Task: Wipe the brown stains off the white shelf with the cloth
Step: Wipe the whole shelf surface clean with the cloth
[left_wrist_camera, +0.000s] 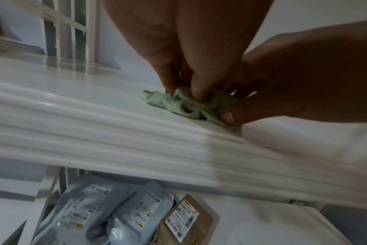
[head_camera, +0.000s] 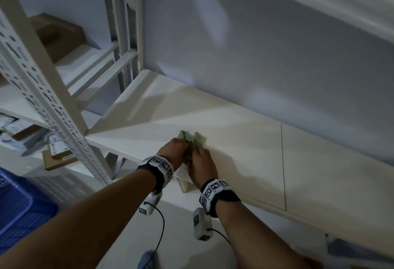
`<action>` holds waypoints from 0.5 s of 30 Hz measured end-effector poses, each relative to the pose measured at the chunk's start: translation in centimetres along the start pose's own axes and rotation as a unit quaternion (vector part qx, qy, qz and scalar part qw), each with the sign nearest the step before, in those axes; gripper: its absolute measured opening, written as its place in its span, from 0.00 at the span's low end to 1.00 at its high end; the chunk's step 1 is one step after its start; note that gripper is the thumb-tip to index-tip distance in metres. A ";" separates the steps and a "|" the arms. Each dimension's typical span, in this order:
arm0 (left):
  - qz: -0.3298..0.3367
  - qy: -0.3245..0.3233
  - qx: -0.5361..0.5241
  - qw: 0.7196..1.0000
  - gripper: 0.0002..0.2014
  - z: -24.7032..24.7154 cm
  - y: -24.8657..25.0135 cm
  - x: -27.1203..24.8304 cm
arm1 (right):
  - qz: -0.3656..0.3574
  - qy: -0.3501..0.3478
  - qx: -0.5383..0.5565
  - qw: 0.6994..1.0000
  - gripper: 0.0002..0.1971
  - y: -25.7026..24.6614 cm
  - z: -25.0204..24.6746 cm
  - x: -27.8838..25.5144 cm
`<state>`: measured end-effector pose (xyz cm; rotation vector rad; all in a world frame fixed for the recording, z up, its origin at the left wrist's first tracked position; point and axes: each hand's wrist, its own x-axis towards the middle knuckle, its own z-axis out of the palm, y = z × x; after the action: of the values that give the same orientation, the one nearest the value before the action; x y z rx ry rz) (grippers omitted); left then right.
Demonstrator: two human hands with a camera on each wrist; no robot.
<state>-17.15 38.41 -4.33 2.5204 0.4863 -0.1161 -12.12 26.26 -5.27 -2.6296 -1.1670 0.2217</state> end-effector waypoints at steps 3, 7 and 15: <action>-0.013 0.001 0.012 1.000 0.14 0.7 -0.6 0.5 | 0.013 -0.019 0.016 1.000 0.19 -0.2 0.5 1.2; -0.047 0.029 0.020 0.998 0.12 0.5 -1.6 0.9 | -0.008 -0.050 -0.016 0.999 0.21 -1.5 0.7 3.6; -0.134 0.093 0.001 0.987 0.13 -4.2 -10.1 -1.3 | -0.100 -0.105 -0.053 0.988 0.15 -11.0 3.1 8.6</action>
<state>-22.13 48.14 -5.74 2.4667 0.8998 0.0176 -14.90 40.33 -5.34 -2.6047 -1.5406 0.4157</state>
